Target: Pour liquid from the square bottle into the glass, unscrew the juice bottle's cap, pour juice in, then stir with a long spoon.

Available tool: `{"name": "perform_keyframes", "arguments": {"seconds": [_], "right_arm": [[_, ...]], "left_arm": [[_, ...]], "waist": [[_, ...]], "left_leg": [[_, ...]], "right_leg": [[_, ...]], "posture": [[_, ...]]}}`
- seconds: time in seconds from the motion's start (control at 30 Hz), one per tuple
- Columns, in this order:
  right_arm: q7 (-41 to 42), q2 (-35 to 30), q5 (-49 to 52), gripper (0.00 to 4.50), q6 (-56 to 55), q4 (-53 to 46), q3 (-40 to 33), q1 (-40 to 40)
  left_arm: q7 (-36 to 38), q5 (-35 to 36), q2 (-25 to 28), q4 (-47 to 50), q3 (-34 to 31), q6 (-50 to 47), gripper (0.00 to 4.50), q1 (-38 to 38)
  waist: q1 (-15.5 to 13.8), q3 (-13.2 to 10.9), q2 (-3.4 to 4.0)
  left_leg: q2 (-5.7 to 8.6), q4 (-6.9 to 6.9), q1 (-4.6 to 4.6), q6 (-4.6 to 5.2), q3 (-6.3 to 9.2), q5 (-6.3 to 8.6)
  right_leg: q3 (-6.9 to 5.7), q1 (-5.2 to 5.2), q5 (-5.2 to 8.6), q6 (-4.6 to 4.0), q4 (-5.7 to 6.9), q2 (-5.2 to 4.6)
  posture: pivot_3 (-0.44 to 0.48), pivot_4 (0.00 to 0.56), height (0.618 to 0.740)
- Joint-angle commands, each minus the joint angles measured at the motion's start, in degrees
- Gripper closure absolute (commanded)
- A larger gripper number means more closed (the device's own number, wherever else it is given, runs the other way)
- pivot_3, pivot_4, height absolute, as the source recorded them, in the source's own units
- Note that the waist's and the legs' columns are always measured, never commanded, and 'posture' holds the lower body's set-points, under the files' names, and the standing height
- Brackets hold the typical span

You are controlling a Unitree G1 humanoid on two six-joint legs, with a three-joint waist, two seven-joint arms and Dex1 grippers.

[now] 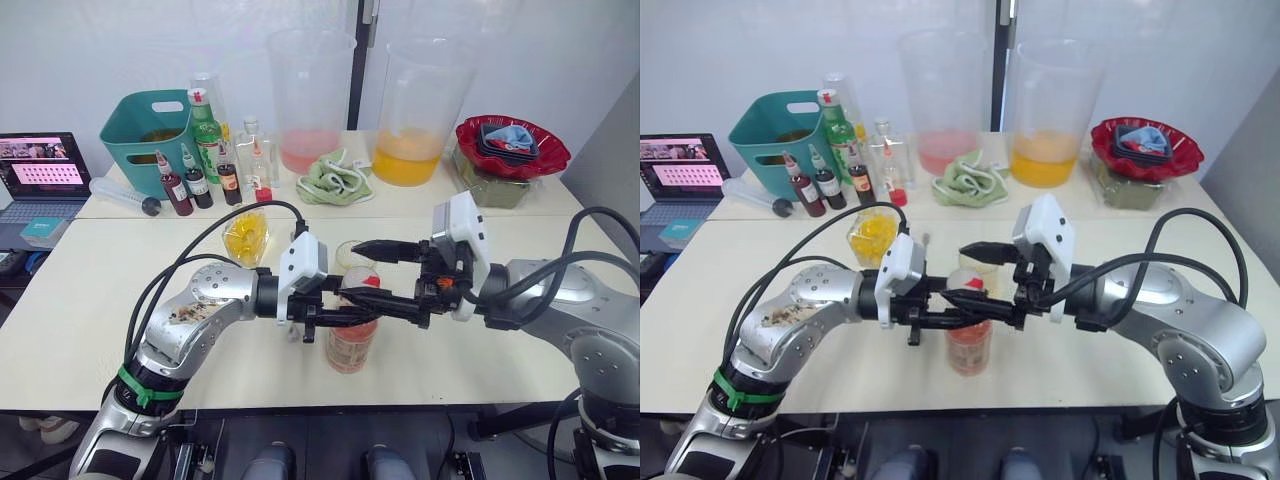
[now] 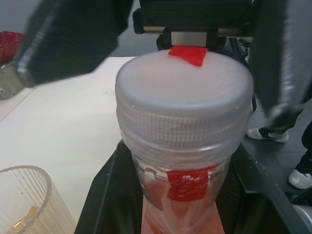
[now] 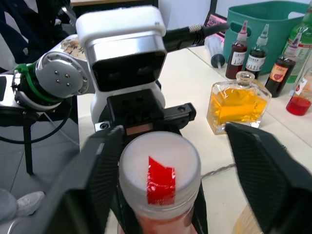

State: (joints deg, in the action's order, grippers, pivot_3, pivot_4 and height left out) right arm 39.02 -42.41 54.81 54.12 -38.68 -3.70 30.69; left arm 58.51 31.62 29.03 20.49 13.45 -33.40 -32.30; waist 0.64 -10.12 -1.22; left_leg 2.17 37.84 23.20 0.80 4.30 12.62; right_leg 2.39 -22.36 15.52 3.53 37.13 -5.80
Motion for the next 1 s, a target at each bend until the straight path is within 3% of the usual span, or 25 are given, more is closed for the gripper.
{"name": "perform_keyframes", "arguments": {"seconds": [0.03,0.2,0.33,0.5,0.6,0.67,0.83,1.0], "right_arm": [[4.5,-1.6,-1.9,2.63,-2.6,1.2,1.8,0.1],[20.7,-2.0,-8.5,2.8,-12.6,9.4,9.2,4.8],[40.0,-2.3,-9.5,2.8,-16.6,19.8,14.2,12.6],[53.0,-1.7,-14.4,2.8,-23.4,30.5,18.6,20.5],[53.5,-2.1,-12.8,2.8,-23.3,35.2,21.2,25.8],[53.5,-4.5,-10.8,1.78,-19.6,36.0,22.3,28.1],[51.4,-8.4,-7.9,0.09,-14.6,31.1,16.9,25.1],[36.1,-10.2,-5.4,0.04,-10.1,19.6,5.3,14.7]], "left_arm": [[0.3,-0.5,0.5,-0.3,1.2,-1.1,3.1,1.0],[-0.4,-0.7,2.1,2.2,0.6,-1.3,3.1,3.4],[-1.0,-0.4,2.8,3.8,0.2,-1.9,3.1,4.2],[-1.7,-0.1,3.6,5.3,0.4,-2.4,3.1,5.2],[-1.8,0.0,3.9,5.1,0.4,-2.3,3.1,5.2],[-1.4,0.1,3.9,4.5,0.7,-2.1,3.1,4.9],[1.2,-0.3,4.5,3.5,1.3,-0.1,3.1,4.6],[2.2,-1.0,3.3,1.1,2.1,1.6,3.1,3.6]], "waist": [[0.0,0.0,0.0],[0.3,0.0,0.0],[0.5,0.0,0.01],[0.2,0.0,0.01],[0.2,0.0,0.01],[0.1,0.0,0.02],[0.1,0.0,0.0],[0.1,0.0,0.01]], "left_leg": [[0.0,0.0,-0.01,0.0,0.0,0.0],[-0.03,0.0,-0.17,0.0,-0.03,0.0],[-0.09,-0.01,-0.23,0.0,-0.08,0.0],[-0.14,-0.03,-0.11,0.02,-0.02,0.02],[-0.12,-0.03,-0.02,0.02,-0.01,0.07],[-0.12,-0.03,0.09,0.0,0.0,0.08],[-0.11,-0.02,0.15,-0.03,0.01,0.11],[-0.16,-0.04,0.11,-0.04,0.0,0.12]], "right_leg": [[0.0,0.0,0.0,0.0,0.0,0.0],[0.0,0.14,0.01,0.01,-0.04,0.04],[0.04,0.15,0.0,0.0,-0.05,0.18],[0.03,0.04,0.0,-0.01,-0.06,0.17],[0.03,-0.08,-0.01,-0.01,-0.06,0.13],[0.03,-0.2,-0.01,-0.02,-0.05,0.12],[0.02,-0.23,-0.01,-0.03,-0.07,0.09],[0.04,-0.25,-0.01,-0.04,-0.01,0.13]], "posture": [[0.0,0.15,0.74],[0.0,0.15,0.74],[0.0,0.15,0.74],[0.0,0.15,0.74],[0.0,0.15,0.74],[0.0,0.15,0.74],[0.0,0.15,0.74],[0.0,0.15,0.74]]}}
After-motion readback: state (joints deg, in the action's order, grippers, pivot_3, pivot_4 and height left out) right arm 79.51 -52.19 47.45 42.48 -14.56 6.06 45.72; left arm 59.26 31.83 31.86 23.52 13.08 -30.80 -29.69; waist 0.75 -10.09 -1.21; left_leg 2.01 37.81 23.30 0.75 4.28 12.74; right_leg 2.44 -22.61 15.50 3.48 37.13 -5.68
